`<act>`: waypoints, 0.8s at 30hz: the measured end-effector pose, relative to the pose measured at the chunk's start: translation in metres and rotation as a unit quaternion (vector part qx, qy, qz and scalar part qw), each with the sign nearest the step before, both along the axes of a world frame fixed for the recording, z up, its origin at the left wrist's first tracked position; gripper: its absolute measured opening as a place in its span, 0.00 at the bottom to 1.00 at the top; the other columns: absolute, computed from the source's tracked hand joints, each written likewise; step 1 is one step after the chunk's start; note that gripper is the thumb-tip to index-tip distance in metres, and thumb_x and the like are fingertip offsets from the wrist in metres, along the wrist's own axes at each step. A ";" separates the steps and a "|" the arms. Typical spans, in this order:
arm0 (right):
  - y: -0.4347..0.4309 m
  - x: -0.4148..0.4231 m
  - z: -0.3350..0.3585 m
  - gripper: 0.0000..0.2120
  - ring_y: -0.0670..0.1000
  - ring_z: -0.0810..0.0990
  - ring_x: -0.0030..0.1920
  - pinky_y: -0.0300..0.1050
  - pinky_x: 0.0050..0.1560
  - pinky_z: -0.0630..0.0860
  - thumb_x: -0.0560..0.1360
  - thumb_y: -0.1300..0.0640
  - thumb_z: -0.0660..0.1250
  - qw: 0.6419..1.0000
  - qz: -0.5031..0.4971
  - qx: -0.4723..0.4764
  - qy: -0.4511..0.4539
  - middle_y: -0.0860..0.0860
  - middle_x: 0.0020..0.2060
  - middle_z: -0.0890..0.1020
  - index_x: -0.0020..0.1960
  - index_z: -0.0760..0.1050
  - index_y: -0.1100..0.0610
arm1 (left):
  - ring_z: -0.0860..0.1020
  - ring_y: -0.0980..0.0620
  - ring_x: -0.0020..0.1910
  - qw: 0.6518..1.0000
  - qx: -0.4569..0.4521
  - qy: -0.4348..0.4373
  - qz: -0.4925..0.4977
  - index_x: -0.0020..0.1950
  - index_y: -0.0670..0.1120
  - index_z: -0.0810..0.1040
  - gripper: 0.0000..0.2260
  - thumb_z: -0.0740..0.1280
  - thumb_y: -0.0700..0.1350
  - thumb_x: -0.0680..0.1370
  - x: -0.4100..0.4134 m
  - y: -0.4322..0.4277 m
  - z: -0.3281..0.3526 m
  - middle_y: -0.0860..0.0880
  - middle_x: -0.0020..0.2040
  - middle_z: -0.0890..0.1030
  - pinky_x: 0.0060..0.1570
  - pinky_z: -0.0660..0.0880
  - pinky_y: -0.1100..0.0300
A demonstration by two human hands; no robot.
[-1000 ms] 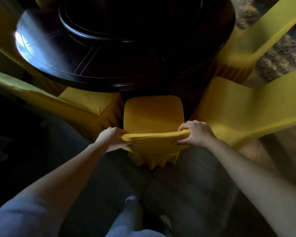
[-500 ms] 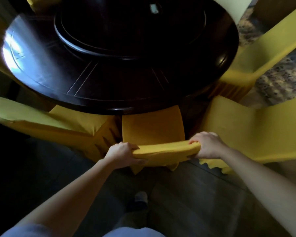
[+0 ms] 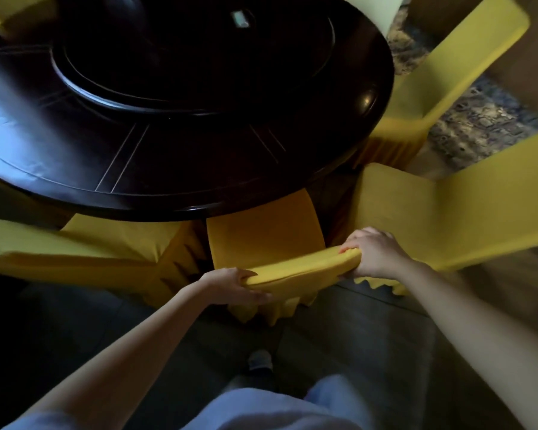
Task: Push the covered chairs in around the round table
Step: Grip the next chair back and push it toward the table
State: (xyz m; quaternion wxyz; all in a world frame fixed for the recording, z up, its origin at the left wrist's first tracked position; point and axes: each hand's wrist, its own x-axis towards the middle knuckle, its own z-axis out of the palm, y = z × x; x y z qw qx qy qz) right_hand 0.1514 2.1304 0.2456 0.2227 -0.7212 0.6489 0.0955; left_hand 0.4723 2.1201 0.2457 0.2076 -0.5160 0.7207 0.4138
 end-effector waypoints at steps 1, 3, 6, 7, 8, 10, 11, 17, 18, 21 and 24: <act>0.000 -0.001 0.001 0.30 0.49 0.66 0.61 0.51 0.59 0.62 0.60 0.32 0.72 1.000 0.005 0.014 0.002 0.42 0.58 0.74 0.60 0.75 0.40 | 0.74 0.50 0.60 1.000 -0.002 -0.003 -0.005 0.74 0.52 0.62 0.38 0.64 0.69 0.69 -0.001 0.003 -0.001 0.48 0.66 0.72 0.57 0.75 0.56; -0.002 -0.003 0.004 0.30 0.49 0.67 0.61 0.51 0.59 0.63 0.60 0.32 0.71 0.999 0.010 0.037 0.003 0.41 0.58 0.75 0.60 0.75 0.40 | 0.74 0.50 0.60 1.000 0.000 -0.007 -0.004 0.74 0.52 0.62 0.38 0.64 0.69 0.70 -0.003 0.005 0.001 0.48 0.66 0.72 0.57 0.75 0.56; -0.004 -0.005 0.006 0.29 0.49 0.67 0.61 0.52 0.60 0.64 0.61 0.33 0.72 0.999 0.002 0.034 -0.014 0.42 0.58 0.75 0.60 0.75 0.40 | 0.73 0.49 0.61 1.000 0.000 0.000 0.002 0.74 0.51 0.62 0.37 0.64 0.68 0.70 -0.008 0.004 0.005 0.48 0.66 0.72 0.57 0.75 0.56; -0.003 -0.005 0.007 0.29 0.49 0.67 0.61 0.52 0.60 0.64 0.61 0.33 0.72 0.999 0.002 0.029 -0.015 0.42 0.58 0.75 0.60 0.75 0.40 | 0.73 0.49 0.61 1.000 -0.001 0.000 0.004 0.74 0.51 0.62 0.37 0.64 0.68 0.70 -0.009 0.004 0.005 0.48 0.67 0.72 0.57 0.75 0.56; -0.002 -0.005 0.008 0.28 0.49 0.67 0.60 0.52 0.60 0.65 0.61 0.33 0.72 0.999 0.005 0.030 -0.011 0.42 0.57 0.75 0.60 0.75 0.40 | 0.74 0.50 0.61 1.000 0.001 -0.002 0.004 0.74 0.51 0.62 0.38 0.64 0.69 0.70 -0.009 0.006 0.004 0.48 0.66 0.72 0.57 0.75 0.56; 0.002 -0.004 0.007 0.28 0.49 0.67 0.60 0.52 0.60 0.64 0.62 0.34 0.72 0.999 0.015 0.029 -0.010 0.42 0.58 0.75 0.60 0.75 0.40 | 0.74 0.51 0.59 1.000 0.002 -0.010 0.014 0.73 0.52 0.63 0.39 0.64 0.71 0.68 -0.008 0.011 0.002 0.49 0.65 0.73 0.56 0.76 0.56; 0.003 -0.004 0.006 0.28 0.49 0.67 0.60 0.52 0.60 0.64 0.62 0.34 0.72 0.999 0.017 0.025 -0.014 0.42 0.58 0.74 0.61 0.74 0.40 | 0.75 0.51 0.58 1.000 -0.006 -0.013 0.023 0.73 0.53 0.64 0.40 0.62 0.73 0.67 -0.009 0.012 0.003 0.50 0.64 0.74 0.55 0.76 0.57; 0.019 -0.020 0.012 0.23 0.48 0.69 0.63 0.50 0.61 0.68 0.70 0.40 0.69 0.988 -0.031 0.020 -0.149 0.44 0.62 0.74 0.64 0.71 0.43 | 0.76 0.52 0.52 0.995 -0.047 0.011 0.081 0.69 0.55 0.71 0.26 0.50 0.66 0.77 -0.055 0.021 0.016 0.50 0.58 0.78 0.45 0.73 0.59; 0.025 -0.024 0.014 0.23 0.48 0.69 0.64 0.49 0.63 0.69 0.73 0.41 0.67 0.981 -0.053 0.022 -0.188 0.45 0.64 0.73 0.66 0.71 0.44 | 0.76 0.53 0.51 0.995 -0.066 0.021 0.075 0.68 0.54 0.71 0.24 0.51 0.63 0.79 -0.067 0.023 0.017 0.51 0.58 0.77 0.43 0.73 0.61; 0.041 -0.044 0.023 0.21 0.47 0.63 0.71 0.47 0.70 0.62 0.78 0.47 0.61 0.968 -0.076 -0.007 -0.239 0.46 0.70 0.68 0.70 0.67 0.49 | 0.76 0.57 0.47 0.993 -0.090 0.054 0.047 0.67 0.55 0.72 0.20 0.53 0.61 0.80 -0.104 0.028 0.017 0.54 0.55 0.78 0.35 0.70 0.66; 0.056 -0.073 0.034 0.25 0.45 0.50 0.76 0.46 0.73 0.52 0.80 0.47 0.58 0.974 -0.073 -0.049 -0.209 0.44 0.75 0.58 0.75 0.59 0.48 | 0.77 0.57 0.43 0.990 -0.122 0.075 0.020 0.67 0.52 0.71 0.20 0.55 0.59 0.80 -0.149 0.030 0.027 0.53 0.51 0.78 0.33 0.71 0.68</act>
